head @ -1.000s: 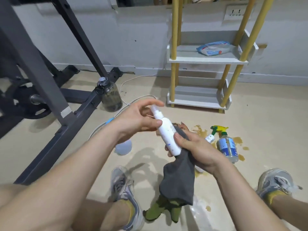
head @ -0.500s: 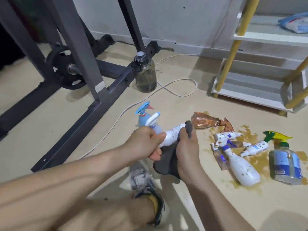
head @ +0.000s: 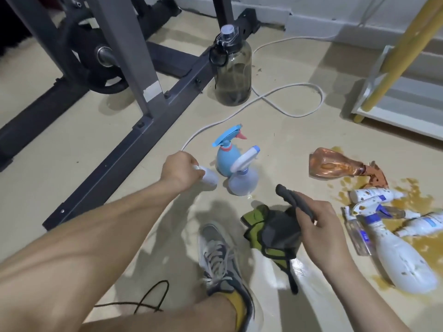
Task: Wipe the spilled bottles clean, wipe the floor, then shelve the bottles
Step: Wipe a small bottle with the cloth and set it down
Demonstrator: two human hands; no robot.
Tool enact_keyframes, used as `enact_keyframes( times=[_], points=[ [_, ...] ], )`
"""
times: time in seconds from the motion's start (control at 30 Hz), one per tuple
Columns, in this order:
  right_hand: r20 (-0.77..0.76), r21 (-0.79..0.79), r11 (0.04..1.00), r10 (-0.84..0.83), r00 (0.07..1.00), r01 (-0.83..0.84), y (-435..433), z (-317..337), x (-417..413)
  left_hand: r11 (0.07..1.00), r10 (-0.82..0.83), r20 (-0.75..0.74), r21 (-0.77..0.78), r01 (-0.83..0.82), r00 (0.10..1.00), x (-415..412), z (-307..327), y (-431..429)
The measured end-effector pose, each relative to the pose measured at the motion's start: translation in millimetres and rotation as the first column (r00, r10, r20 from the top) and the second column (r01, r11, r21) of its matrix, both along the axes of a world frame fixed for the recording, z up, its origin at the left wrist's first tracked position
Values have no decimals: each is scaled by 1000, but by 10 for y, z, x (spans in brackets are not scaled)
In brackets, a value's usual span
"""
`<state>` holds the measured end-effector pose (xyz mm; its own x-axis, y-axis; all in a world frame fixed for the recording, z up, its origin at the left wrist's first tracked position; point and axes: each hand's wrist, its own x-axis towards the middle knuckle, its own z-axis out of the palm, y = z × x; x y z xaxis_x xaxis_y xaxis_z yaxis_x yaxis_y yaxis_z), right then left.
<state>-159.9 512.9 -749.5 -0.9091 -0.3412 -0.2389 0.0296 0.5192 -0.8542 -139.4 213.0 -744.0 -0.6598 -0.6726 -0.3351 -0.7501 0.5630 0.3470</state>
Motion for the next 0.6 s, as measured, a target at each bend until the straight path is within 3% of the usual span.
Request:
enact_keyframes(
  times=[0.23,0.47,0.53,0.6],
  points=[
    [50,56,998,-36,998,34,276,-194,33,998,-67,-92,-13,66,994,-181,-641,237],
    [122,30,984,-177,977,175,442,-269,26,993,-38,-118,103,50,992,-250,-894,279],
    [235,-41,966,-240,942,257,480,-240,-4,994,41,-142,108,-25,989,-222,-769,358],
    [375,-122,939,-256,891,322,513,-159,3,976,209,-256,117,-185,944,-71,-567,608]
  ],
)
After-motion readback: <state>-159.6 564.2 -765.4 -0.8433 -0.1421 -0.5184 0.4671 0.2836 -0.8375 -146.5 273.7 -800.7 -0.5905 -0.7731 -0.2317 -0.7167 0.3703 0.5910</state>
